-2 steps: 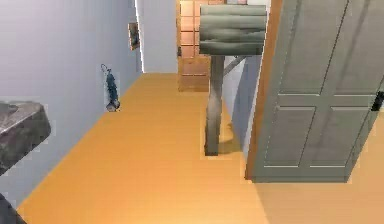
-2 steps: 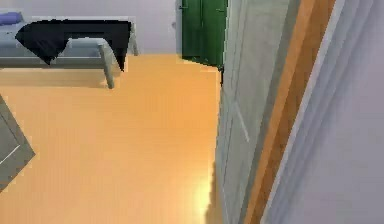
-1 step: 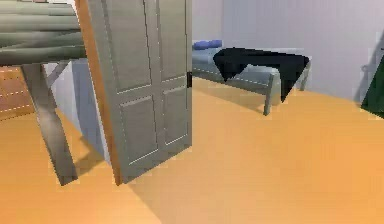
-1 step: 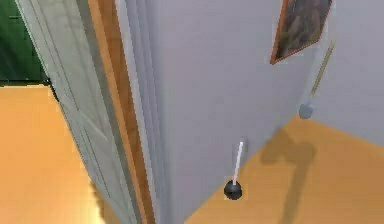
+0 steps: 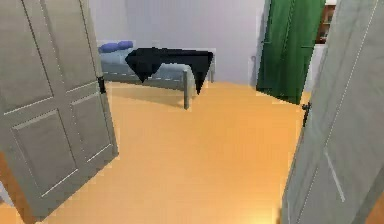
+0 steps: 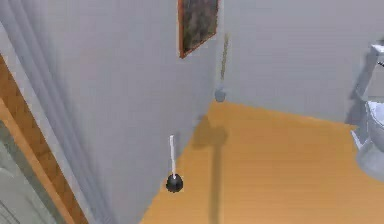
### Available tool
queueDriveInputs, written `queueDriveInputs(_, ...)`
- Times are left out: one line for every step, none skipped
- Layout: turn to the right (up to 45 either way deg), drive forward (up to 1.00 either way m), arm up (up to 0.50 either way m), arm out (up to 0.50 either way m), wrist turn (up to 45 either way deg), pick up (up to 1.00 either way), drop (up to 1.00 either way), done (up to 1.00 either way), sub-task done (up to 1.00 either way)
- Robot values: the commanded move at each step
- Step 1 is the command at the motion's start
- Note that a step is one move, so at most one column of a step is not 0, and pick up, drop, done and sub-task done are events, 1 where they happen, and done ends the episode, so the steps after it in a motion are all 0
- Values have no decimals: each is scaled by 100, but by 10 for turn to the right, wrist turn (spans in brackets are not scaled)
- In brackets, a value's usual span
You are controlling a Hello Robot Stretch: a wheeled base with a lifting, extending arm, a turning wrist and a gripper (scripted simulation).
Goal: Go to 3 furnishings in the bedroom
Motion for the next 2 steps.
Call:
queueDriveInputs(0,100,0,0,0,0,0,0,0)
queueDriveInputs(60,0,0,0,0,0,0,0,0)
